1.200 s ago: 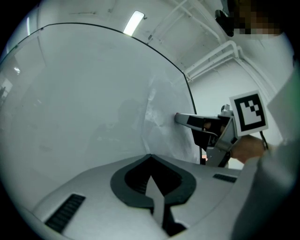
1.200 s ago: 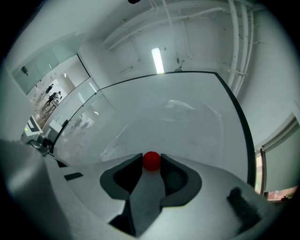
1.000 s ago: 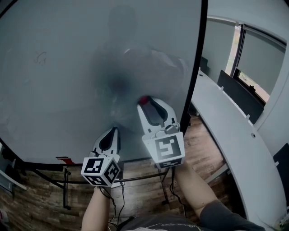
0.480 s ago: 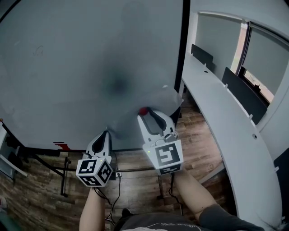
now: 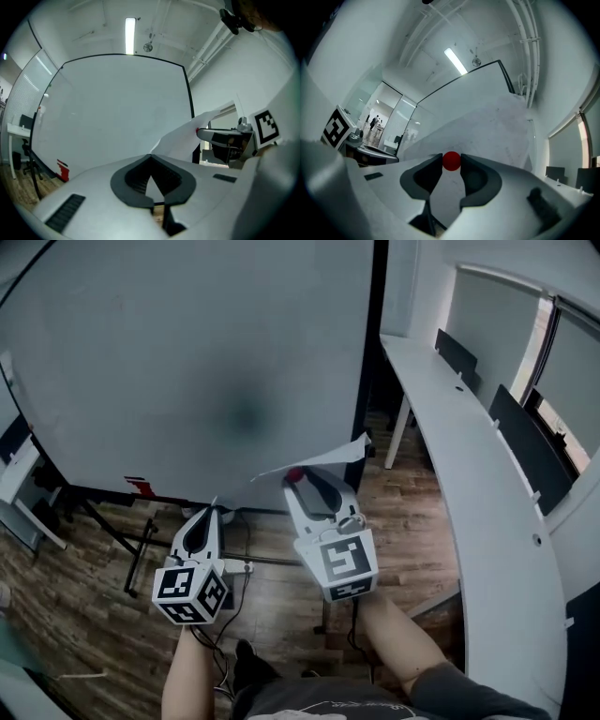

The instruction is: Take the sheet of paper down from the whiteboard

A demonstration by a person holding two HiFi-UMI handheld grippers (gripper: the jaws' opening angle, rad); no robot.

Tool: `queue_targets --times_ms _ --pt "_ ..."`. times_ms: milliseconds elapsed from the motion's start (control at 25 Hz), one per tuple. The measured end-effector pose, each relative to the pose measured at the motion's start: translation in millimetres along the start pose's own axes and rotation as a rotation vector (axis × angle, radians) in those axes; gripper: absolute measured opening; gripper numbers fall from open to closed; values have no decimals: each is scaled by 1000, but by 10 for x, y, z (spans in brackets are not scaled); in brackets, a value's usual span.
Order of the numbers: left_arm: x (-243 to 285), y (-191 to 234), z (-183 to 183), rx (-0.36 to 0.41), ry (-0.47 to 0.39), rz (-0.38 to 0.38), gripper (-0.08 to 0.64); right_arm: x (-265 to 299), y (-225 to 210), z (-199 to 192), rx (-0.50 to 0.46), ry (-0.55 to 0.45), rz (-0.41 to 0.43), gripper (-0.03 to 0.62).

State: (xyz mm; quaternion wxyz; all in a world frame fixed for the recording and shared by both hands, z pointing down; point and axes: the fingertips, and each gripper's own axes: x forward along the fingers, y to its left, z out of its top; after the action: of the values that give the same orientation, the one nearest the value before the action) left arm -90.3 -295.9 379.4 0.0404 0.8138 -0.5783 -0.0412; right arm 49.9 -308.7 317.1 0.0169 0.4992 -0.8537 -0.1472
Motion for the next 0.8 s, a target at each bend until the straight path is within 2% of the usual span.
queue_targets --times_ms 400,600,800 --pt "-723 146 -60 49 49 149 11 -197 575 -90 81 25 146 127" --pt "-1095 237 -127 66 64 191 11 -284 870 -160 123 49 171 127" --pt "-1581 300 -200 37 75 216 11 -526 1288 -122 132 66 195 128"
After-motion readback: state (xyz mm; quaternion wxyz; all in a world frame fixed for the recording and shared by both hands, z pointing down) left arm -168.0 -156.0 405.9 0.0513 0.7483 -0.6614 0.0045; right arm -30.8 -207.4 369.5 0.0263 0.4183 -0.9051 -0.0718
